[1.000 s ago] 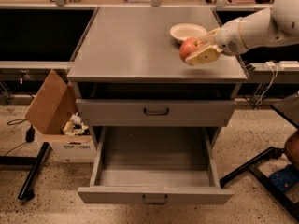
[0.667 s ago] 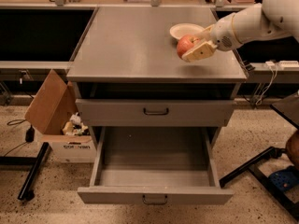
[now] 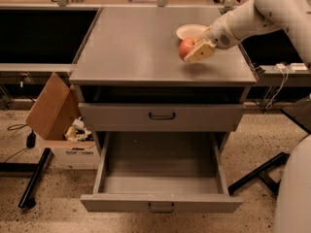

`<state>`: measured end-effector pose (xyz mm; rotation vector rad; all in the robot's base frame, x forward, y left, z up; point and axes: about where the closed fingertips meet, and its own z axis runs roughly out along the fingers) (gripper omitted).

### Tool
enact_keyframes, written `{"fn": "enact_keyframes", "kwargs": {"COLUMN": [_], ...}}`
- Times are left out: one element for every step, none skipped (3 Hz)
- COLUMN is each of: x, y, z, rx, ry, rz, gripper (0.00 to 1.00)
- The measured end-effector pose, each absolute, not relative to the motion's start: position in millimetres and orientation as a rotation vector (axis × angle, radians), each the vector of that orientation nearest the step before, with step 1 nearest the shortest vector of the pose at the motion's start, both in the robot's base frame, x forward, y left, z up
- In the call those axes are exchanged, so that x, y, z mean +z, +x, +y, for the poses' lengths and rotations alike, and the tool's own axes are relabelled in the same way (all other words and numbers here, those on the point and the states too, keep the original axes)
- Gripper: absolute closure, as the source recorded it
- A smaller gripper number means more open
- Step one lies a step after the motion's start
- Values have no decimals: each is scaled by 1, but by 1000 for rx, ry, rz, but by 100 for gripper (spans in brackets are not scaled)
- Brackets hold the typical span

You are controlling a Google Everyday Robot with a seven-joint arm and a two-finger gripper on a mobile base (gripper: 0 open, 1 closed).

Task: Pick apple from middle drawer and place on counter

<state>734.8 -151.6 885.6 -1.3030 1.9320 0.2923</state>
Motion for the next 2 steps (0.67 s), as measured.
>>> {"fn": "enact_keyframes", "kwargs": {"x": [876,872], "y": [746,751], "z": [-144,-140], "rx": [305,312], "ry": [-1318,-1327], "rz": [1960,1973], "gripper": [73,50]}}
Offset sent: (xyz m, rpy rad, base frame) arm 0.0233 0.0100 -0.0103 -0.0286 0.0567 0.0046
